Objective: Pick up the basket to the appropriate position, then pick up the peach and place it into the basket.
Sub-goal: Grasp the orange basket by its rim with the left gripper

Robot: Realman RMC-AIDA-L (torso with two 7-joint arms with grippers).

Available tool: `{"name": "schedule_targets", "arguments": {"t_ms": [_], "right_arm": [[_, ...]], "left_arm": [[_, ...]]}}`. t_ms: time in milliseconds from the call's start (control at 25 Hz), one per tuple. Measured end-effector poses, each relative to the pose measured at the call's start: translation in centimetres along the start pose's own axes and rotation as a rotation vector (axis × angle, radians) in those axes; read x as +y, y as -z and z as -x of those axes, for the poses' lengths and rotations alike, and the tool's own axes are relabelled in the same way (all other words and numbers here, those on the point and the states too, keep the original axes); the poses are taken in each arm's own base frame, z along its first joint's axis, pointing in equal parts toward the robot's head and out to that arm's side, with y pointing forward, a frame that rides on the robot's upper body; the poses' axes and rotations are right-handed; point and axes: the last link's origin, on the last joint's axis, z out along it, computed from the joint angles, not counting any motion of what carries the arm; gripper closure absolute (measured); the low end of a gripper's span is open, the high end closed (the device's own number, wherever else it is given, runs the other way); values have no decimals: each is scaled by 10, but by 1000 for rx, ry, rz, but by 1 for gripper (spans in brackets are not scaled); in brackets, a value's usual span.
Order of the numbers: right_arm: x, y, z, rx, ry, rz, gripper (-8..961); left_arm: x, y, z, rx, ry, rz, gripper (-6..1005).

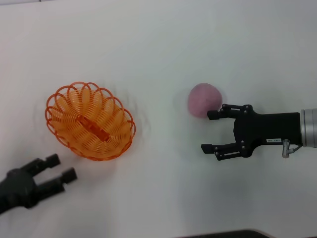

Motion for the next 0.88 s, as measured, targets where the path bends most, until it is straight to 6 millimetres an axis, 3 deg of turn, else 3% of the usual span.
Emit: {"name": "schedule_targets", "arguments": {"t_ms": [40, 120, 360, 640, 880], "right_arm": [[0, 0, 0, 0, -1, 0, 22], [0, 0, 0, -1, -5, -1, 22], [0, 0, 1, -3, -8, -2, 23], [-1, -2, 3, -3, -2, 2, 23], [-2, -1, 4, -5, 4, 5, 23]], "left_arm": [[0, 0, 0, 0, 0, 0, 131], [-8, 5, -12, -1, 158, -23, 133], [-18, 2, -34, -14, 271, -29, 138], [-43, 0, -78, -104, 285, -176, 141], [-58, -8, -134, -208, 174, -290, 141]]}}
